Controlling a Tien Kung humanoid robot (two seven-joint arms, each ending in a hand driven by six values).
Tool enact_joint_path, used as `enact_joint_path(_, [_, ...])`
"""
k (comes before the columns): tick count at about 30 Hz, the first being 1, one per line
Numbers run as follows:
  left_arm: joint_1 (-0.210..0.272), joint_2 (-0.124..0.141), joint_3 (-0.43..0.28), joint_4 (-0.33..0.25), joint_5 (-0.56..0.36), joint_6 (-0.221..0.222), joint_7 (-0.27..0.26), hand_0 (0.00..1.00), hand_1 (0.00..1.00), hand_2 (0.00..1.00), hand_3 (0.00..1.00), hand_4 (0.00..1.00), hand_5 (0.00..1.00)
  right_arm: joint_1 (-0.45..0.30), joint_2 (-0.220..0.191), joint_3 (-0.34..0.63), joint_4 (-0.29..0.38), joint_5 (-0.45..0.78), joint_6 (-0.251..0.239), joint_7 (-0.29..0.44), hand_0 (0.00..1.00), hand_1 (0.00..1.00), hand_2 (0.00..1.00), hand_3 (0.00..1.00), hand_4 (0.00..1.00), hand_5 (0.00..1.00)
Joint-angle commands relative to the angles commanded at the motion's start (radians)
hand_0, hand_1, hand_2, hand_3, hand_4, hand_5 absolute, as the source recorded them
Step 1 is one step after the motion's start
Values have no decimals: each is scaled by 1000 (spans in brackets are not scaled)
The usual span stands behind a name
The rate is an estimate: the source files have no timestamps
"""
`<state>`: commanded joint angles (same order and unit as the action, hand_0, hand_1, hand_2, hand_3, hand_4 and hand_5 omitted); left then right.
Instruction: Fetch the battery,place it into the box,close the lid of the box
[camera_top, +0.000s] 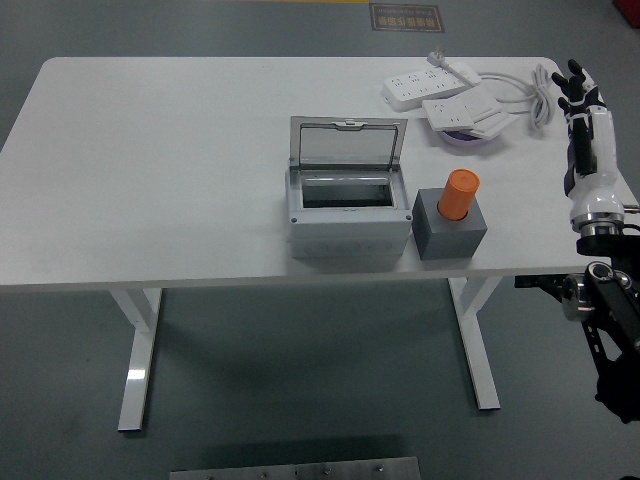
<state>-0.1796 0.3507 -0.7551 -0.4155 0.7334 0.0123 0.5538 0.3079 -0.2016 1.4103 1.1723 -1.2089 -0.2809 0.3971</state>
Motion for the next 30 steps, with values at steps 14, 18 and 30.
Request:
enact_joint_path(14, [-12, -2, -17, -1, 28, -11, 13, 862, 896, 832, 803, 848, 496, 89, 56, -41, -182, 3, -41, 69, 638, 743, 777, 858, 827, 222])
enact_joint_path(18, [-17, -3, -22, -2, 37, -15, 16, 860, 896, 832, 802, 848, 495, 113, 71, -60, -240, 11, -44, 76, 643, 742, 780, 859, 826, 219])
enact_joint_path(30, [-22, -6, -33, -3, 52, -19, 25, 856, 896, 829, 792, 847, 497, 128, 104, -126, -311, 10, -35, 52, 672, 760, 783, 864, 835, 242])
